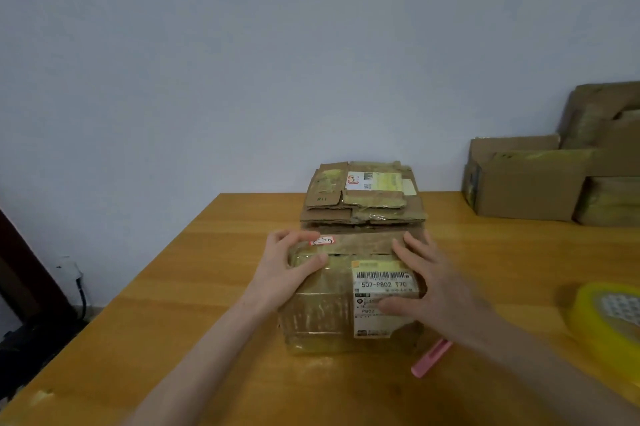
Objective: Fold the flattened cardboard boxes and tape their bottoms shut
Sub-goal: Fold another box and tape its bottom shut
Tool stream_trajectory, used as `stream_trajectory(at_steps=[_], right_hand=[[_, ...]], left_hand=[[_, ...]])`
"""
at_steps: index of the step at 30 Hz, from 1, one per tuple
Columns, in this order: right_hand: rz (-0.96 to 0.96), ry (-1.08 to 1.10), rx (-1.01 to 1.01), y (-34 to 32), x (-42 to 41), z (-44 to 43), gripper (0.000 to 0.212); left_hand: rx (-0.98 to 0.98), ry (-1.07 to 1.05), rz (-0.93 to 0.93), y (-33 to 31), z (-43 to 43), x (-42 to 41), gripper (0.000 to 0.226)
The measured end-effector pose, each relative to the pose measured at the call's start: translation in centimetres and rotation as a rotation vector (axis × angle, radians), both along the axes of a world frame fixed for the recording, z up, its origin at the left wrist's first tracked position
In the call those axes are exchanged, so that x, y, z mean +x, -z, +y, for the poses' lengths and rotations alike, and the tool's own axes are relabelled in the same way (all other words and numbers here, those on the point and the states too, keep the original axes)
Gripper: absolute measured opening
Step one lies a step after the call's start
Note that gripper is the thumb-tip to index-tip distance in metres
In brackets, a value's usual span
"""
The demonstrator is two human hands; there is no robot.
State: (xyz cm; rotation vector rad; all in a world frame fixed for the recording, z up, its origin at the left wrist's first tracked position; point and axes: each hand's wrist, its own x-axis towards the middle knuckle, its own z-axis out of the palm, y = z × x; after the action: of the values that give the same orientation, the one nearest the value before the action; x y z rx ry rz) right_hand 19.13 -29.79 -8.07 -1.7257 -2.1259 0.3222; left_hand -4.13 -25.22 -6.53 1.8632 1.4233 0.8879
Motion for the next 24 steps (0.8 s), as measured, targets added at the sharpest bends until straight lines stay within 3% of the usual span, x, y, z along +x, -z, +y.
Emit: stream_trajectory(at_steps=[3, 6, 8, 11, 13, 15, 17, 20, 24], right_hand=[[-0.154, -0.027, 0.025, -0.1, -0.3, 0.1, 0.112], [-0.186, -0.056, 0.019, -1.0, -0.4, 0.4, 0.118], [-0.274, -0.077, 0.017, -1.2, -0.2, 0.6, 0.114], [-0.393, -0.089, 0.048, -1.4, -0.2, 0.7, 0.127], [-0.369, -0.081, 0.038, -1.3, -0.3, 0.7, 0.128], [-0.209, -0.077, 0.007, -0.9, -0.1, 1.0, 0.122], [0.148, -0.030, -0.011, -0.7, 0.6, 1.4, 0.111], [0.469, 0.203, 0.025, 0.2, 3.2, 2.2, 0.048], [0.806, 0.193, -0.143, 0.4, 3.4, 2.0, 0.022]], left_hand=[[0.067, 0.009, 0.209, 0.2, 0.2, -0.6, 0.036], [0.340, 0.051, 0.681, -0.2, 0.3, -0.3, 0.082], [0.366, 0.148, 0.878, -0.5, -0.3, 1.0, 0.098], [0.303, 0.236, 0.950, -0.2, -0.3, 2.0, 0.100], [0.318, 0.246, 0.946, -0.3, -0.1, 1.7, 0.102], [0.326, 0.258, 0.942, -0.4, 0.0, 1.5, 0.097], [0.335, 0.273, 0.951, -0.3, 0.0, 1.5, 0.091], [0.335, 0.289, 0.949, -0.2, 0.1, 1.4, 0.089], [0.369, 0.318, 0.957, 0.0, 0.3, 1.3, 0.090]])
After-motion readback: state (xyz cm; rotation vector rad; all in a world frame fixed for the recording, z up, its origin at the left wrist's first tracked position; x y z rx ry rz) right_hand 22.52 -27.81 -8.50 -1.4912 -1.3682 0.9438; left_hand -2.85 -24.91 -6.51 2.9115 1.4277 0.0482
